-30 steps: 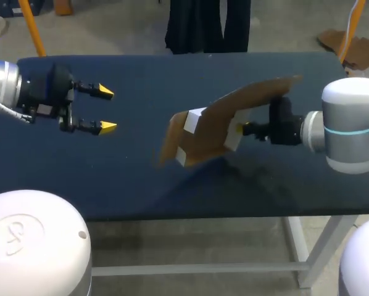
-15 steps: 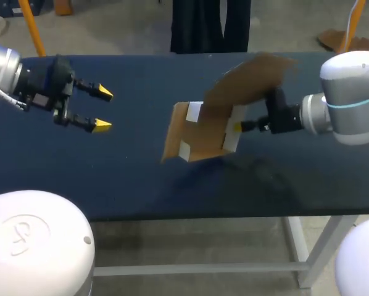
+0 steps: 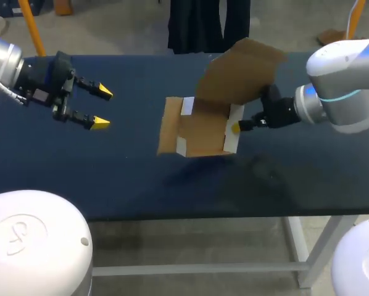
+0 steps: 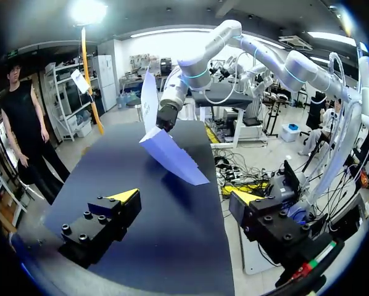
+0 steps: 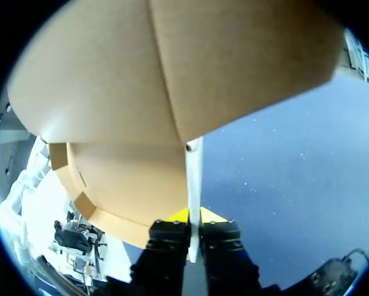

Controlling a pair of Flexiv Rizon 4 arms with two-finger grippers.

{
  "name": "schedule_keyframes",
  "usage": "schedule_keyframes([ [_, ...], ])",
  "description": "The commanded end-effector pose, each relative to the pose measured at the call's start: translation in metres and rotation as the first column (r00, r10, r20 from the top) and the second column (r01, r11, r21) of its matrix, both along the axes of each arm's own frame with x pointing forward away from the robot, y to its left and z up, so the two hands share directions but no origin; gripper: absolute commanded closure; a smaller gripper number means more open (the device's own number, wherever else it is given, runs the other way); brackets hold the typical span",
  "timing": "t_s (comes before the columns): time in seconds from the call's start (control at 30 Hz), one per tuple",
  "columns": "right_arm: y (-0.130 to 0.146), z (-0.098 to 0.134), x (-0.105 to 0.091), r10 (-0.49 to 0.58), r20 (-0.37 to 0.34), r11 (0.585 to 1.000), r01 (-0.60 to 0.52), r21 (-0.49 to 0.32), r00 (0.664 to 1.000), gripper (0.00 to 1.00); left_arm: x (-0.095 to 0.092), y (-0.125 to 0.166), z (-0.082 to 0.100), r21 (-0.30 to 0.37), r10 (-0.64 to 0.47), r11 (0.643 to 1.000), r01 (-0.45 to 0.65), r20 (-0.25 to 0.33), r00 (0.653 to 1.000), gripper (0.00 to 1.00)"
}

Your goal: Assemble the packaging by folding the flat box into shape, placing the metal phone stand inside, and closing the box properly

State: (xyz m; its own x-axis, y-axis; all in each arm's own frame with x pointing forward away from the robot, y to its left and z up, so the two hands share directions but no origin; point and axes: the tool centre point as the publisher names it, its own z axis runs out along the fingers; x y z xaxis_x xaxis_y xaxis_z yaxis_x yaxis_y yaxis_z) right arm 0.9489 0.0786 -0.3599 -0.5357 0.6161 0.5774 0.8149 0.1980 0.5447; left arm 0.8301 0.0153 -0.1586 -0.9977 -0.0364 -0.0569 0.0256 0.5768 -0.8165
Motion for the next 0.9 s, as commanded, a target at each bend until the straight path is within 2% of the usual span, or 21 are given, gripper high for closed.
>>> schedule_keyframes([
  [0.03,0.005,0.002,0.002,0.026,-0.105,0.993,-0.038,-0.111,0.994,1.0,0.006,0.007,-0.001,0.003,-0.016,1.0,0.016,-0.019,1.0,0.0],
  [0.17,0.004,0.002,0.002,0.008,-0.143,0.99,-0.028,-0.141,0.99,1.0,0.008,0.009,-0.002,0.019,-0.018,1.0,0.018,-0.022,1.0,0.0],
  [0.23,0.005,0.001,0.001,-0.017,-0.215,0.981,-0.025,-0.194,0.976,1.0,0.008,0.01,-0.002,0.072,-0.036,0.997,0.036,-0.014,0.999,0.0],
  [0.27,0.005,0.001,0.001,-0.017,-0.215,0.981,-0.025,-0.194,0.976,1.0,0.006,0.012,-0.001,0.112,-0.063,0.992,0.064,-0.017,0.998,0.0],
  [0.7,0.005,0.001,0.001,-0.017,-0.215,0.981,-0.025,-0.194,0.976,1.0,0.006,0.012,-0.001,0.112,-0.063,0.992,0.064,-0.017,0.998,0.0],
  [0.83,0.005,0.001,0.001,-0.017,-0.215,0.981,-0.025,-0.194,0.976,1.0,0.008,0.011,-0.008,0.13,-0.045,0.991,0.043,0.009,0.999,0.0],
  [0.9,0.006,0.0,-0.002,-0.082,-0.23,0.97,0.025,-0.241,0.97,1.0,0.007,0.01,-0.012,0.146,-0.048,0.988,0.045,0.02,0.999,0.0],
])
